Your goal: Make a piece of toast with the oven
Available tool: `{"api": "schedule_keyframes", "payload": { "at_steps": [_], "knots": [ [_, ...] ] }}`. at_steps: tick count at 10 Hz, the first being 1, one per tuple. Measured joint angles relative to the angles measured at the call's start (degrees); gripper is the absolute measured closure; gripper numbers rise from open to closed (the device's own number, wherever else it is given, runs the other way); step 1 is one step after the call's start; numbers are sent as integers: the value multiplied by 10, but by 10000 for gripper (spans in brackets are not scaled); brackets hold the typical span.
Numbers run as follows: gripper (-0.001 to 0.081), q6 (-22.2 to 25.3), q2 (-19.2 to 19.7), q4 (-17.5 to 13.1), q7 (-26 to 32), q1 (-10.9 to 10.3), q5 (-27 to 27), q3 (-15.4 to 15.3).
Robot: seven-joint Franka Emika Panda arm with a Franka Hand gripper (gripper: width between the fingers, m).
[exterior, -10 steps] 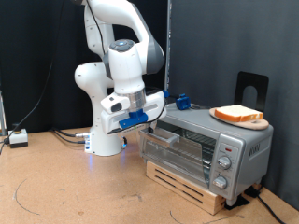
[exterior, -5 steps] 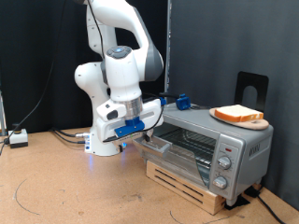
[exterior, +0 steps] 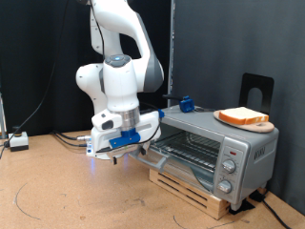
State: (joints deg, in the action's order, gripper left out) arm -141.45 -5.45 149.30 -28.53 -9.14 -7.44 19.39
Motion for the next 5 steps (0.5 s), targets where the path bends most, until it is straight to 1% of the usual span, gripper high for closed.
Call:
{"api": "schedule_keyframes", "payload": {
  "at_steps": [1,2,4,5],
  "knots": [
    [-3,-9,18,-7,0,2,-13,2],
    [-3,-14,38,-19,4,2,-39,2],
    [-3,-15,83,-49,15,2,-97,1],
    [-3,-11,106,-66,15,2,-117,0]
  ]
}}
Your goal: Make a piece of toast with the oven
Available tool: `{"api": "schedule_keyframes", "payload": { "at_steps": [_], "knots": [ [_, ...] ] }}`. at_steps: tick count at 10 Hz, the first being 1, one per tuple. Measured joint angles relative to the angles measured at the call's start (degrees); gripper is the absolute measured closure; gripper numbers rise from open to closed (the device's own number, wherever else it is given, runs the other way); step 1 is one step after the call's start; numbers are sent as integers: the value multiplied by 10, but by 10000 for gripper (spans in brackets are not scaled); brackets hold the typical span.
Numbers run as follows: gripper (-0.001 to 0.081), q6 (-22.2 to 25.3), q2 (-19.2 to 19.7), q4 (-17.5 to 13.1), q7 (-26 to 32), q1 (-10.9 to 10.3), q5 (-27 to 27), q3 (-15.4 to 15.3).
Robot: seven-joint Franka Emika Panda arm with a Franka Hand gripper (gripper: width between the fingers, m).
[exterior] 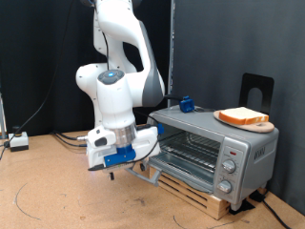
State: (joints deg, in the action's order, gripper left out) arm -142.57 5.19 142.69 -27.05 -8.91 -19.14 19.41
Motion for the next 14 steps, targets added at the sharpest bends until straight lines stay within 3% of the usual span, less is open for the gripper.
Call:
{"api": "schedule_keyframes", "payload": {
  "at_steps": [4,7,10,14],
  "knots": [
    [-3,20,86,-61,-1,3,-17,0],
    [-3,23,124,-95,18,4,-39,-8],
    [-3,30,135,-99,23,4,-15,-5],
    [-3,12,135,-78,25,16,11,22]
  ]
}}
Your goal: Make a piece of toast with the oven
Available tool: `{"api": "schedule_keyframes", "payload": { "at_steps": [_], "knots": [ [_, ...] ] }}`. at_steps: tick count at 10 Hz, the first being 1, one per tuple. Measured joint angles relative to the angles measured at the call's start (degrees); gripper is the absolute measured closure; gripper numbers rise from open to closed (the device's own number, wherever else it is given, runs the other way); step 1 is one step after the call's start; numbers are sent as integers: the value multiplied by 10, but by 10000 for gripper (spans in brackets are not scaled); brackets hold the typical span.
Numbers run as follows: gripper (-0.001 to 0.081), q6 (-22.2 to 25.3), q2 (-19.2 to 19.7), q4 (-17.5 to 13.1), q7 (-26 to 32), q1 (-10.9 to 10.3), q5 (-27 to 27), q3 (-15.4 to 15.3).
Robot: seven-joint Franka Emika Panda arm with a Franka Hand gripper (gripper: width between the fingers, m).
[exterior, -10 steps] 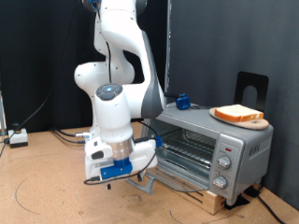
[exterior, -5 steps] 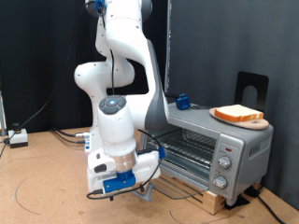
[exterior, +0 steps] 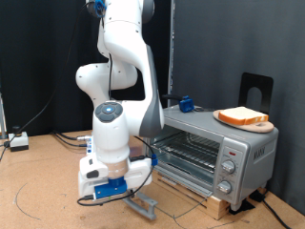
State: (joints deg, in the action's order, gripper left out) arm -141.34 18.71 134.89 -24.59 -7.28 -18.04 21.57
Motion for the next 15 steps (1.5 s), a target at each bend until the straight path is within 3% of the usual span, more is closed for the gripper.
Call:
{"api": "schedule_keyframes", "payload": {
  "at_steps": [2,4,7,10,15],
  "knots": [
    [-3,-6,-1,-12,17,23,-24,4],
    [-3,22,-13,-32,51,44,-31,6],
    [-3,55,-28,-34,78,49,-45,4],
    [-3,157,-79,-36,184,62,-128,1],
    [-3,312,-166,-42,242,78,-105,15]
  ]
}}
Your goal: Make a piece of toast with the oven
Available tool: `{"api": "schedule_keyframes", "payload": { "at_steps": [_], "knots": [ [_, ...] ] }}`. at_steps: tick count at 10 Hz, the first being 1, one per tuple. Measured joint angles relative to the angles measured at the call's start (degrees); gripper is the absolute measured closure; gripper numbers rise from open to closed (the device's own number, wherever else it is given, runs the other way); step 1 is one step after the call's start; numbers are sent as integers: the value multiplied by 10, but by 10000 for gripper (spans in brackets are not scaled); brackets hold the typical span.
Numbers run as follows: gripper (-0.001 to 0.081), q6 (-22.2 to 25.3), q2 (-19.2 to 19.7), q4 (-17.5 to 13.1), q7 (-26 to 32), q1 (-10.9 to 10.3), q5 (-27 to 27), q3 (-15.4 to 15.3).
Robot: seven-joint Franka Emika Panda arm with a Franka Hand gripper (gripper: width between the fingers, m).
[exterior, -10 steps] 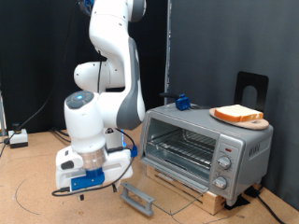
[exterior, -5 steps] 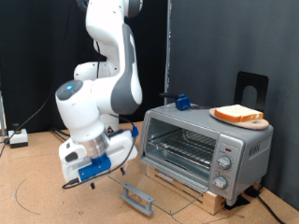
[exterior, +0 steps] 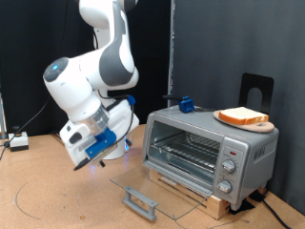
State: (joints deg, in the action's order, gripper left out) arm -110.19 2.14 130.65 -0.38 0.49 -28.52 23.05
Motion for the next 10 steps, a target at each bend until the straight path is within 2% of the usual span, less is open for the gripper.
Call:
{"api": "schedule_keyframes", "payload": {
  "at_steps": [2,4,5,6,8,10],
  "knots": [
    [-3,42,-35,0,3,4,23,5],
    [-3,52,-72,13,1,9,32,8],
    [-3,52,-70,13,1,9,32,8],
    [-3,70,-71,12,36,6,1,7],
    [-3,141,-84,7,152,0,-66,4],
    [-3,212,-101,0,266,-8,-76,0]
  ]
}}
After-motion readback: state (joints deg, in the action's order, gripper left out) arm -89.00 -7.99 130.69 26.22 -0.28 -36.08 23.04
